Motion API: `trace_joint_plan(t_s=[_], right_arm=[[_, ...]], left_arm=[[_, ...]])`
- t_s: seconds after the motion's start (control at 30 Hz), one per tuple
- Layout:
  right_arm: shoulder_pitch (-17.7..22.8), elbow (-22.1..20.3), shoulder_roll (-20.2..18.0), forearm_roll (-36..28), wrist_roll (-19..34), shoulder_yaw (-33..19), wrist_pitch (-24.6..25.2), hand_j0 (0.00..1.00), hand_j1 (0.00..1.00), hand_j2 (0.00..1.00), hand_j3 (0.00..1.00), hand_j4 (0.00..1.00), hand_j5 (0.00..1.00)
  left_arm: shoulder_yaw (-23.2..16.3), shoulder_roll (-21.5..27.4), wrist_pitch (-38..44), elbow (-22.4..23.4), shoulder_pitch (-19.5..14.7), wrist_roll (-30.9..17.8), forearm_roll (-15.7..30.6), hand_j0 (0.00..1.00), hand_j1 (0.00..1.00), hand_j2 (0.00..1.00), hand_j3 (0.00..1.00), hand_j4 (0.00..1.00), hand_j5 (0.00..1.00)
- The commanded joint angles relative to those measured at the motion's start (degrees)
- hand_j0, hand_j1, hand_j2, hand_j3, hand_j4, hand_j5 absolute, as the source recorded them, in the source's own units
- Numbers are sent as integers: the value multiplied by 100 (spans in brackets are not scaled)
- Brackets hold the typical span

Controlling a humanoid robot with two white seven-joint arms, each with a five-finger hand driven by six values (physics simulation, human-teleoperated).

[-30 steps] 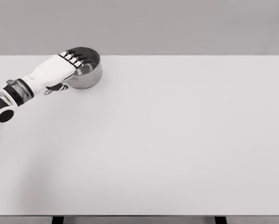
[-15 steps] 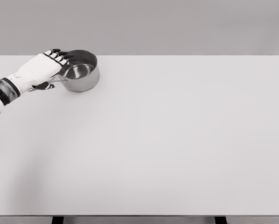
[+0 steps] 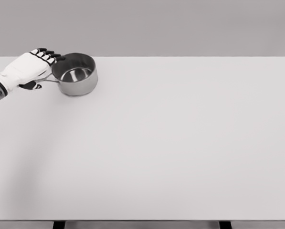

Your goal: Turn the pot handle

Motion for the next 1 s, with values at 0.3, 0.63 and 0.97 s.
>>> trace_joint_plan(t_s=[0.3,0.63,0.97], right_arm=[[0,-1,0,-2,1,-1,0,100,100,100,100,100,100],[0,-1,0,-2,1,-1,0,100,100,100,100,100,100],[0,-1,0,-2,1,-1,0,100,100,100,100,100,100]], left_arm=[[8,26,4,215,-114,3,-108,100,100,100,100,100,100],[35,79,4,251,-44,3,-82,100,100,100,100,100,100],[35,167,4,295,-27,-5,-100,100,100,100,100,100,100]])
